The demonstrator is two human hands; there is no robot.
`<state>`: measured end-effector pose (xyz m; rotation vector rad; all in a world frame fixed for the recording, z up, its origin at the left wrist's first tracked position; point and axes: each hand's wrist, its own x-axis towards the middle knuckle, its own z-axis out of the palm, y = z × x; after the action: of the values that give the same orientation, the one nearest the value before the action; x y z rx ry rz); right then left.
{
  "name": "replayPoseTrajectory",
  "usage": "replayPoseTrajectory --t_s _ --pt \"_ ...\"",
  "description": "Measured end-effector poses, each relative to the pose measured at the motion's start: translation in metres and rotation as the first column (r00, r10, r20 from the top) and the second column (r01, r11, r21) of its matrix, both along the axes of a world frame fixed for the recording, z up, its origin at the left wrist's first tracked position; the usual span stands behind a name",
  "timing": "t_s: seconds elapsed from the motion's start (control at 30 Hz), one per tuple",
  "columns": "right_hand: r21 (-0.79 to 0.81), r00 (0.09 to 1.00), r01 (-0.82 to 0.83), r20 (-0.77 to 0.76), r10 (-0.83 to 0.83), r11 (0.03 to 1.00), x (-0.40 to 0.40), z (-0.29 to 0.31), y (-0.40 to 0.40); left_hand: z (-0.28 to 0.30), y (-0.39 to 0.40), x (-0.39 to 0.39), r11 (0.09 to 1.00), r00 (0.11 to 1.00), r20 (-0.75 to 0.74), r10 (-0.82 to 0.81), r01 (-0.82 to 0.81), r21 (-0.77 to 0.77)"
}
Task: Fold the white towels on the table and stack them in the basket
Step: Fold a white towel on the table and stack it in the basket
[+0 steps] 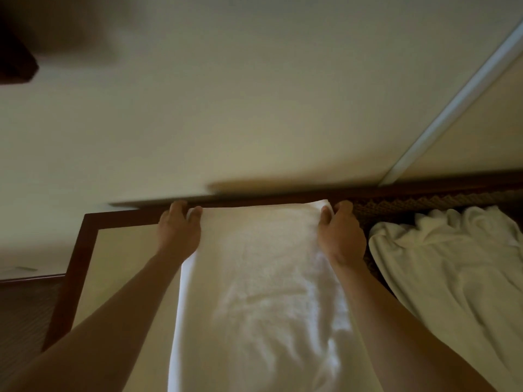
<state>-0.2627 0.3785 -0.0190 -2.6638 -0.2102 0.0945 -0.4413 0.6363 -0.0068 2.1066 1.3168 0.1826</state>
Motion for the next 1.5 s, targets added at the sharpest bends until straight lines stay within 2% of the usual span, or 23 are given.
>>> replayPoseTrajectory --t_s 0.07,0.17,0.3,0.43,0.57,0.7,0.8,0.87,0.97,1.1,1.2,1.33,1.43,1.5 --pt "-0.022 1.0 0.001 0.003 -0.001 1.0 -0.003 -0.001 -0.004 -0.002 -0.003 -0.001 0.989 0.994 -0.023 0.11 -0.111 -0.098" --pt "-0.072 0.999 -0.033 0.023 0.034 0.997 -0.01 -0.003 -0.011 -0.005 -0.002 -0.005 0.989 0.993 -0.092 0.079 -0.09 -0.119" --pt "-0.15 0.994 -0.073 0.068 0.084 0.986 -0.01 -0.007 -0.013 -0.015 -0.007 -0.014 0.998 0.998 -0.048 0.041 -0.039 0.04" --pt "-0.188 0.996 -0.074 0.043 0.084 0.979 -0.008 -0.007 -0.012 -0.016 -0.016 -0.02 0.974 0.993 -0.117 0.029 -0.002 0.227" --pt "-0.147 0.999 -0.044 0.016 0.047 0.988 -0.009 -0.003 -0.013 -0.011 -0.024 -0.025 0.982 0.992 -0.076 0.101 -0.087 0.167" --pt "-0.134 0.994 -0.089 0.052 0.096 0.987 -0.009 -0.004 -0.011 -0.01 -0.035 -0.037 0.969 0.992 -0.124 -0.037 0.066 0.239" --pt "-0.179 0.985 -0.147 0.067 0.161 0.973 -0.005 -0.004 -0.007 -0.013 -0.029 -0.037 0.952 0.992 -0.085 -0.089 0.11 0.287" --pt "-0.183 0.985 -0.152 0.053 0.164 0.971 -0.003 -0.001 -0.004 -0.013 -0.025 -0.034 0.957 0.996 -0.06 -0.069 0.083 0.278" --pt "-0.095 0.994 -0.103 0.024 0.106 0.99 -0.008 0.004 -0.007 -0.011 -0.028 -0.036 0.975 1.0 -0.011 -0.008 0.01 0.223" --pt "-0.04 0.989 -0.051 -0.139 0.045 0.998 -0.036 0.011 -0.042 -0.005 -0.044 -0.061 0.994 0.994 0.047 0.094 -0.097 0.057" --pt "0.004 0.968 -0.068 -0.243 0.067 0.998 -0.062 0.011 -0.067 -0.008 -0.06 -0.08 0.993 0.992 0.023 0.12 -0.12 -0.021" --pt "0.08 0.951 -0.072 -0.295 0.093 0.994 -0.074 0.007 -0.077 -0.01 -0.061 -0.091 0.98 0.987 -0.018 0.161 -0.162 -0.116" --pt "0.139 0.969 -0.006 -0.244 0.04 0.99 -0.075 0.006 -0.082 -0.007 -0.066 -0.093 0.986 0.989 -0.009 0.146 -0.146 -0.078" --pt "0.078 0.98 -0.012 -0.196 0.027 0.997 -0.079 0.002 -0.082 -0.006 -0.074 -0.093 0.995 0.995 -0.016 0.094 -0.094 0.031"
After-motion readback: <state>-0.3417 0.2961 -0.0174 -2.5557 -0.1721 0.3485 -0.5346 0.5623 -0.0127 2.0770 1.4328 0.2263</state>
